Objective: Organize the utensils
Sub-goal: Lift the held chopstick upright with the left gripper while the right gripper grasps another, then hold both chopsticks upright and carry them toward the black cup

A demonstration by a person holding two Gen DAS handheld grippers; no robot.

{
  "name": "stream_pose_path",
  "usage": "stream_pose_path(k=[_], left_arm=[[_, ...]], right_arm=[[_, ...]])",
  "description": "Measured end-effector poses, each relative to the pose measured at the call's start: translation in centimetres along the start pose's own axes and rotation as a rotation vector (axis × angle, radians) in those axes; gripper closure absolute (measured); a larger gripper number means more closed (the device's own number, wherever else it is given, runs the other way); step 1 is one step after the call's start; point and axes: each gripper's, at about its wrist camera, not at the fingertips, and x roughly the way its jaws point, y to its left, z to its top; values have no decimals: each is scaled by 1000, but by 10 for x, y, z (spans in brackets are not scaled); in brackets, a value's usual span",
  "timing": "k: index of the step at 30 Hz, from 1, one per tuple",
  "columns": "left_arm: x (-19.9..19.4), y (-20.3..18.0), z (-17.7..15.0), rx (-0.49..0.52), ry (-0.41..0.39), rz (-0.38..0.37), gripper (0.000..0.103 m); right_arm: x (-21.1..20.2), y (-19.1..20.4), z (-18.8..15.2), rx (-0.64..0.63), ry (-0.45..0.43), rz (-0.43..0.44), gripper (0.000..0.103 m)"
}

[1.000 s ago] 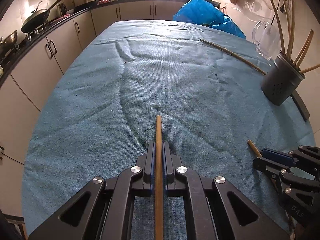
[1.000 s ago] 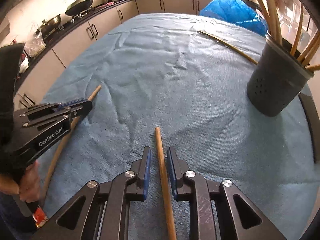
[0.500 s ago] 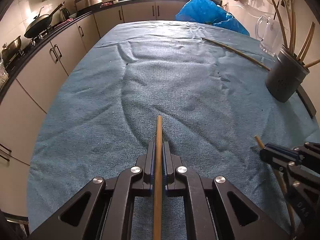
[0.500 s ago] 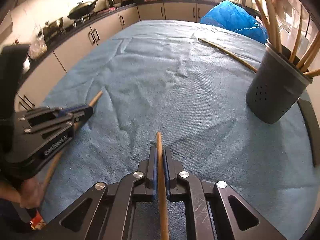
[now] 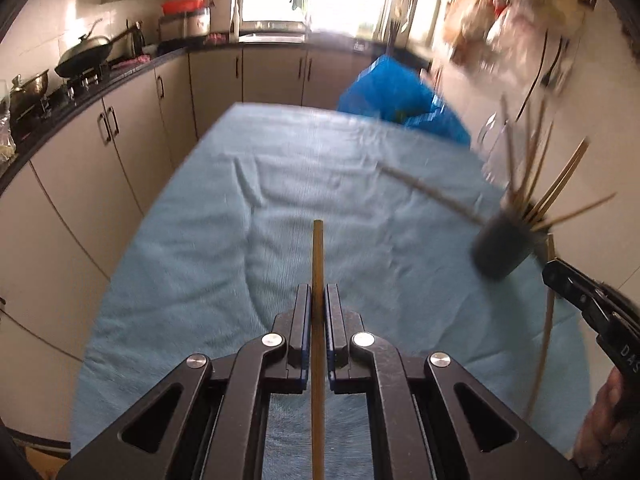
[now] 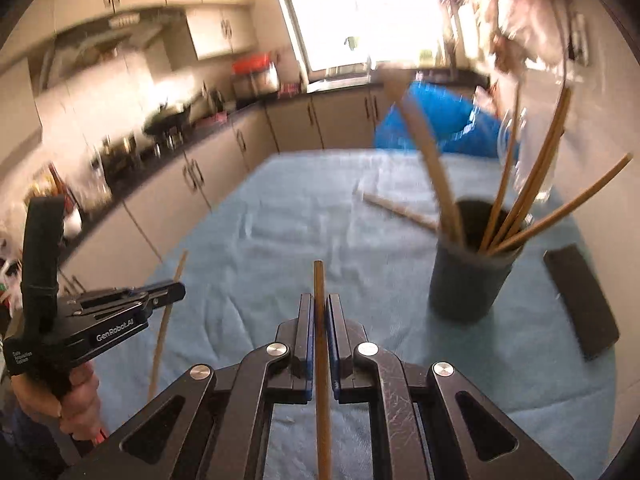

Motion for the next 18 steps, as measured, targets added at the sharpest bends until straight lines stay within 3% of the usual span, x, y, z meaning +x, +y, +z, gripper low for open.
stream_pose_path(k=[7,18], left_arm=[[-45,-1,14,-30,-114,-40,97],[-64,-17,13,7,-156,-59,97]], right_arm=[[-53,6,19,3,-193,11,96],[-72,6,18,10,-244,-5,96]])
